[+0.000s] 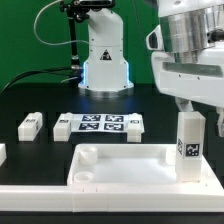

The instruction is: Assemble desk

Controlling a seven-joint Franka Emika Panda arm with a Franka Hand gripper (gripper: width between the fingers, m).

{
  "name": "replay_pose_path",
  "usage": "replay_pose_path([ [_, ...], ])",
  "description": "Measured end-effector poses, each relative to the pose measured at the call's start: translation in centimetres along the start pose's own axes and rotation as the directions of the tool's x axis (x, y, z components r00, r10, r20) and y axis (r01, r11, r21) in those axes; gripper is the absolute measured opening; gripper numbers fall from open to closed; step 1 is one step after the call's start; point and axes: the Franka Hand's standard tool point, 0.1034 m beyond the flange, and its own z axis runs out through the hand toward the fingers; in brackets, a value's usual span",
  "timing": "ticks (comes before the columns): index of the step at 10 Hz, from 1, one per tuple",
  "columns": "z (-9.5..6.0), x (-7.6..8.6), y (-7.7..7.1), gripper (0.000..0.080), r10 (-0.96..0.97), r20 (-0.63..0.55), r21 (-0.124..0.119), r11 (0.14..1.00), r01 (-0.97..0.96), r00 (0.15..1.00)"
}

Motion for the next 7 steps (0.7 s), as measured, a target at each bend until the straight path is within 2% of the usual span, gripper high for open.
replay_pose_path([
  [1,-0.28,0.33,0.05,0.0638,-0.136,-0.002,0.003,0.991,0.136,0.991],
  [3,-0.53,1.15,0.61,0.0649,-0.269,-0.016,0.008,0.963,0.269,0.963],
  [5,-0.43,1.02,0.57,0.0649,-0.400,-0.015,0.005,0.917,0.400,0.917],
  [6,-0.37,1.04,0.60,0.0649,-0.498,-0.014,-0.008,0.867,0.498,0.867],
  [7,-0.38,1.17,0.28,0.0649,-0.607,-0.014,-0.034,0.795,0.606,0.795],
])
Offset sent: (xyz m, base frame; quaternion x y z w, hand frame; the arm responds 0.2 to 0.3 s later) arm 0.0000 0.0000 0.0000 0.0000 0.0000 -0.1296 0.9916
